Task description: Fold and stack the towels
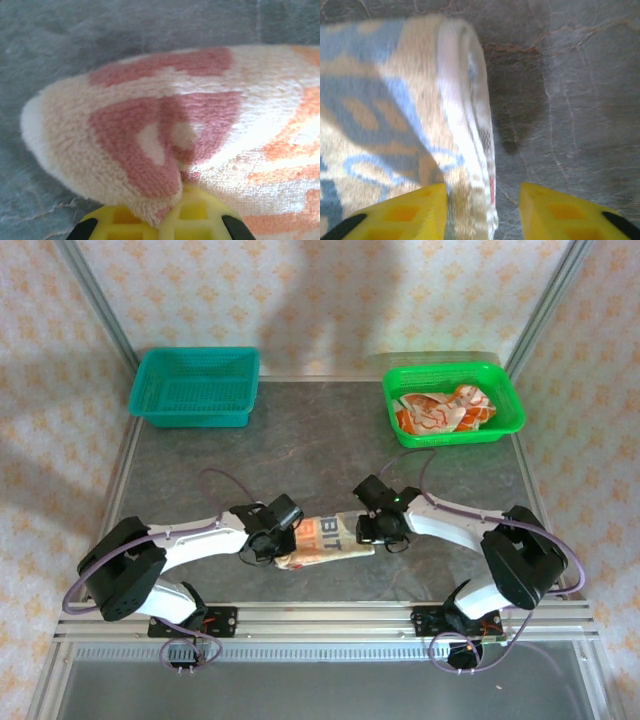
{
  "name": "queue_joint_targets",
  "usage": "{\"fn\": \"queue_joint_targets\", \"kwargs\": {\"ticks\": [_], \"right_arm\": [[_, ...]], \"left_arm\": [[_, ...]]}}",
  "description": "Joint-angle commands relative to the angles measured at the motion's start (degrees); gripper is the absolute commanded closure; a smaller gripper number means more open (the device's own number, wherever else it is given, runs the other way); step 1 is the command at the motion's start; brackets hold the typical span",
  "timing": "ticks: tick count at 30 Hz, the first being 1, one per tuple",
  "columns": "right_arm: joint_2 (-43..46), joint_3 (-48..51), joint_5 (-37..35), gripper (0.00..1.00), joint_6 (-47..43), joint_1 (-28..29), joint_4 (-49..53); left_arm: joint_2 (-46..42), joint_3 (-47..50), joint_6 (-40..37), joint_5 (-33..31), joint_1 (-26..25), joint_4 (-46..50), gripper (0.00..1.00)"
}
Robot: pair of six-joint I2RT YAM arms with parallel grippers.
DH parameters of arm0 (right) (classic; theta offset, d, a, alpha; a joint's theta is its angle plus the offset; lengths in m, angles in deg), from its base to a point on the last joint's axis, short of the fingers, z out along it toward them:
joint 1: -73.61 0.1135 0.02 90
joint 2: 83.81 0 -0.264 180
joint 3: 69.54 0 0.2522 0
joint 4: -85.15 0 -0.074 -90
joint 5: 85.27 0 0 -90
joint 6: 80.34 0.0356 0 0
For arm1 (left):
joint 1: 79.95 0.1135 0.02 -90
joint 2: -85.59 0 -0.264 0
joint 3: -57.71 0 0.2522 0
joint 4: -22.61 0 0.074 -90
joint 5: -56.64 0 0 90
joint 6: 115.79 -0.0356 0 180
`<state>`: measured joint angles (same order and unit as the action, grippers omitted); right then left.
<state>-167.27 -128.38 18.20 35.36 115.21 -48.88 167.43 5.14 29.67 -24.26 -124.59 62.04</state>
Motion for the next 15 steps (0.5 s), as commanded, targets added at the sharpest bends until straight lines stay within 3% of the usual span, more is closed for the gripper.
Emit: {"fn": "queue_joint_targets", "kwargs": {"ticks": [1,4,9,11,15], "right_arm": [[3.51,-3.17,-4.21,0.52,0.41,0.15,2.75],[4.72,-5.58,-5.60,0.40,0.31,0.14,4.39],[4.87,-10.48,-7.79,0.06,-0.40,0.14,6.81],[4.40,-12.59,-8.75,0.01,-0.79,0.15,7.54],[3.53,-16.65,-11.70,0.01,-1.73,-0.03,9.03]], "left_arm": [[1.77,0.68,-0.97,-3.05,-0.09,3.42,1.00],[0.20,-4.24,-3.31,-6.31,-0.07,9.66,1.00],[1.13,-16.78,-8.34,-11.19,0.08,20.64,1.00],[2.31,-21.83,-10.69,-12.62,0.32,23.88,1.00],[5.67,-32.68,-15.90,-15.30,2.03,29.90,1.00]]}}
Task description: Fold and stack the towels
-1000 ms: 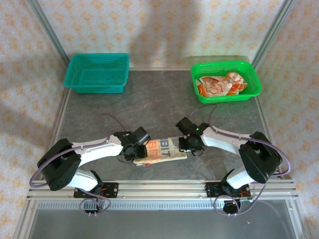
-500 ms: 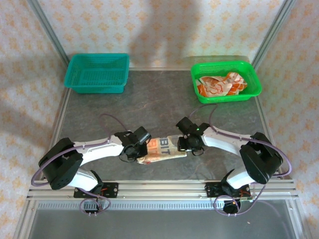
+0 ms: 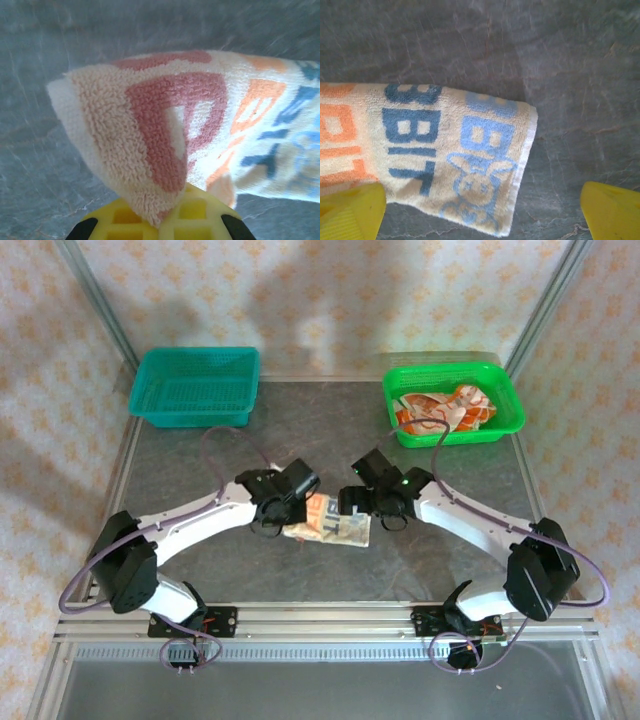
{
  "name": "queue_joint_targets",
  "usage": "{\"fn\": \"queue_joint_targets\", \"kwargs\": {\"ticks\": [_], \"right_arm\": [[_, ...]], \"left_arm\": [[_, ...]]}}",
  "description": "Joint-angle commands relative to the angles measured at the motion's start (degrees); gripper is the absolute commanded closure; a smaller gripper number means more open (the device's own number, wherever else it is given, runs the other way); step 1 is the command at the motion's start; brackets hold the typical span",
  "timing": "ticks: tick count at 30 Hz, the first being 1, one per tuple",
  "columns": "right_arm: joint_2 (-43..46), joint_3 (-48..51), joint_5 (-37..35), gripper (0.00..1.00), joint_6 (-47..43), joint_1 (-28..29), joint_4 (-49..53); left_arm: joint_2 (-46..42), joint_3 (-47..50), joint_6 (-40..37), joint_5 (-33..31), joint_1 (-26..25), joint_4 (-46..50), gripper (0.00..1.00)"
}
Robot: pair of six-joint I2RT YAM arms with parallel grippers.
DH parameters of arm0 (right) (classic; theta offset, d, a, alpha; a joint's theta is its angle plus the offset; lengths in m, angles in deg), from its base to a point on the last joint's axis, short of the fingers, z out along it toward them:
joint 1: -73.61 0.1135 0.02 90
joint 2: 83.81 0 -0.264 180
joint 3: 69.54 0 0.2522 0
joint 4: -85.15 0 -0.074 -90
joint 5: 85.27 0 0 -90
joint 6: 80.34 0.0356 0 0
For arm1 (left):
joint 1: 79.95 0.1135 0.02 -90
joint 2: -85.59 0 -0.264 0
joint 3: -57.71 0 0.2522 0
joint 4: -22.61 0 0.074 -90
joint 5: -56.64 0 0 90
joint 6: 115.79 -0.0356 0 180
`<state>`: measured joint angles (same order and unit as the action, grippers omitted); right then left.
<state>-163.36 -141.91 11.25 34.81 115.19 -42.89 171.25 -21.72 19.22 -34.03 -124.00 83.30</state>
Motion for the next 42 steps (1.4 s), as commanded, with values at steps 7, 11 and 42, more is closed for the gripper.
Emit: {"fn": "queue_joint_targets", "kwargs": {"ticks": [7,11,42], "right_arm": [[-2.45,-8.65,-7.93,0.01,-2.68,-2.65,4.90],[-3.84,-11.64,-8.02,0.01,-3.54,-4.07,5.74],[-13.39,-17.35,-5.83,0.01,0.75,-4.98,8.53]], "left_arm": [[10.51,-25.27,-16.77,-8.43,7.46,15.29,1.00],[16.57,-36.74,-22.89,-9.00,11.11,17.78,1.00],[45.33,-84.88,-43.43,-6.90,35.41,15.14,1.00]]}}
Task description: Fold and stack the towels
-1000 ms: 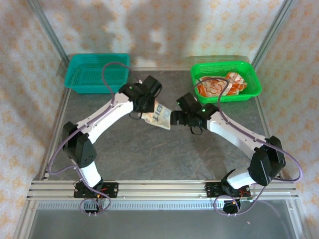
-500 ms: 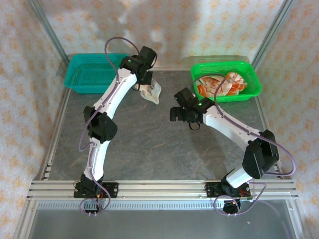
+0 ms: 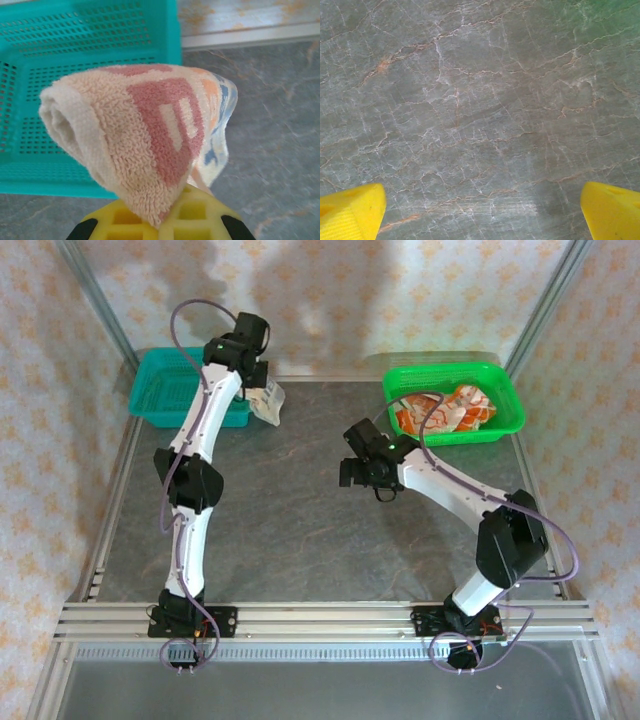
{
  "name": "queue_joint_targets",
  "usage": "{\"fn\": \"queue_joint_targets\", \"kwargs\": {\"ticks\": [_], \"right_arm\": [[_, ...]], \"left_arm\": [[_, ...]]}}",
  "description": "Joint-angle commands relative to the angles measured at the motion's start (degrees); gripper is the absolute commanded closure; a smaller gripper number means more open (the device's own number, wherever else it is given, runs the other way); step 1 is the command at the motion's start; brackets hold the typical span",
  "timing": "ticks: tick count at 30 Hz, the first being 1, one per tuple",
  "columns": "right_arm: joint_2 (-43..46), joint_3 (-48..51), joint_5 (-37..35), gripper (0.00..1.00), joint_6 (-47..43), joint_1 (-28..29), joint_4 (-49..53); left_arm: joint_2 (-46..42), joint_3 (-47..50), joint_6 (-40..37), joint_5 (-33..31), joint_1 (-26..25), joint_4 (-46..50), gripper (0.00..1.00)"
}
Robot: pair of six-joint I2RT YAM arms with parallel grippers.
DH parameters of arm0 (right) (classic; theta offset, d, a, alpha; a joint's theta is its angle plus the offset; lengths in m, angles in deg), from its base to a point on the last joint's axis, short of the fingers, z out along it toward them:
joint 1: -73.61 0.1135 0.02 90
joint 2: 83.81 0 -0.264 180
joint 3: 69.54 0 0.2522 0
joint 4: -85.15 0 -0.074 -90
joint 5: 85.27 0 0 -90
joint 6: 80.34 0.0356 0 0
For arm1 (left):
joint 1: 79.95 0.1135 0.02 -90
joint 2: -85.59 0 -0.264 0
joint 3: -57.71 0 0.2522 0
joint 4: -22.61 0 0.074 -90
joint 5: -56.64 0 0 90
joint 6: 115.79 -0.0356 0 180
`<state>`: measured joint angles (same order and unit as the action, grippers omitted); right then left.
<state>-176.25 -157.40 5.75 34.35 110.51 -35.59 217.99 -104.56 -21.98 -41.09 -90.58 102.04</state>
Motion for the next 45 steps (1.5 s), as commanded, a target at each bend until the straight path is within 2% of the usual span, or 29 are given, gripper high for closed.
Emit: {"fn": "queue_joint_targets", "kwargs": {"ticks": [1,10,20,33,39,45], "right_arm": [[-0.76,-1.86,-0.24,0.01,1.28,-0.33,1.11],[-2.87,-1.92,1.34,0.01,1.79,-0.34,0.98],[-3.97,-2.62,1.38,0.01,2.12,-0.33,2.07],[-5.60,-5.13,1.56,0.01,1.90,-0.24,4.34],[-5.73,-5.00,1.68,0.01,2.09,-0.11,4.37],[-5.87,-4.52,1.71,0.01,2.37,0.27,4.01]], "left_arm": [[-1.54,-2.03,-2.29,0.42,2.65,-4.24,1.00],[-1.05,-1.97,-4.55,2.54,5.23,-11.82,1.00],[1.11,-1.08,-4.80,3.29,8.66,-13.40,1.00],[5.24,1.84,-3.95,12.35,14.06,-15.28,1.00],[5.24,2.90,-3.87,13.00,14.76,-15.40,1.00],[5.24,4.52,-4.45,10.73,15.68,-15.96,1.00]]}}
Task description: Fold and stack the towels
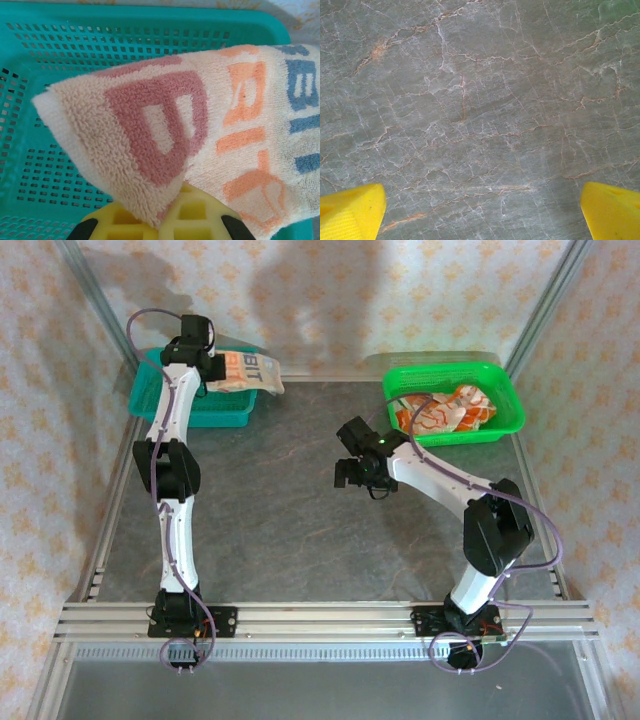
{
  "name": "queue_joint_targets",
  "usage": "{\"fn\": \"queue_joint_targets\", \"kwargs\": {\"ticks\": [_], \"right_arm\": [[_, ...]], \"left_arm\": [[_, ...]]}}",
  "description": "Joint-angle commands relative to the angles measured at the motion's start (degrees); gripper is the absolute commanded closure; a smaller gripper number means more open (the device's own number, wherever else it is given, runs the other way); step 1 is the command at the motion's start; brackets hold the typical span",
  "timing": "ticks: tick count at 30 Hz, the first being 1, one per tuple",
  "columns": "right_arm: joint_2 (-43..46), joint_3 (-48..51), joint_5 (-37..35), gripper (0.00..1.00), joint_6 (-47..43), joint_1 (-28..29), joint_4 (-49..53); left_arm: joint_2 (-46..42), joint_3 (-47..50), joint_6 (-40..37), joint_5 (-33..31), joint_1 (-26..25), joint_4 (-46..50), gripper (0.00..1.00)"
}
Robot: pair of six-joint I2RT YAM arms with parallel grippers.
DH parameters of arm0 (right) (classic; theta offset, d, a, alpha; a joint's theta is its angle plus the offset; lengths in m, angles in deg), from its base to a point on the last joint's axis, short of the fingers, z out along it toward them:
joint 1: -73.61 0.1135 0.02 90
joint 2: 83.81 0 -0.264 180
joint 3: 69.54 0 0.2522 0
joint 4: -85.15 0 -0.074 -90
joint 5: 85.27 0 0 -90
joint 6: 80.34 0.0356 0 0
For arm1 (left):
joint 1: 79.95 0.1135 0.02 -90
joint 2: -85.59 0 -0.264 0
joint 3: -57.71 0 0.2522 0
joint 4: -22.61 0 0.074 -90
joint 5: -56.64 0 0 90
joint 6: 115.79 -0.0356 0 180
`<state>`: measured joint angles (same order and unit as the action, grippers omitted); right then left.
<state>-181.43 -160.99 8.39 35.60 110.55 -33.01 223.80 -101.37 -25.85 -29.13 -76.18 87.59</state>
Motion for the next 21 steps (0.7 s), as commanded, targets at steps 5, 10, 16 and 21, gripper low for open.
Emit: {"fn": "queue_joint_targets", "kwargs": {"ticks": [5,10,16,21], "right_arm": [[-0.72,-0.68,-0.86,0.01,1.19,0.34,1.21],[-1.00,-0.76,-0.67,0.01,1.18,0.40,1.06],[-0.81,-0.23,-0.76,0.01,1.40,0.49,0.98],[-0.56,0.17,-0.76,0.01,1.66,0.58,0.88]], "left_arm": [[-0.44,3.21,-0.87,-1.29,2.24,-2.09,1.00],[-0.04,3.98,-0.95,-0.96,2.47,-2.59,1.00],[0.64,4.09,-0.84,-0.60,2.50,-3.00,1.00],[0.75,4.86,-1.01,-1.93,3.15,-3.21,1.00]]}}
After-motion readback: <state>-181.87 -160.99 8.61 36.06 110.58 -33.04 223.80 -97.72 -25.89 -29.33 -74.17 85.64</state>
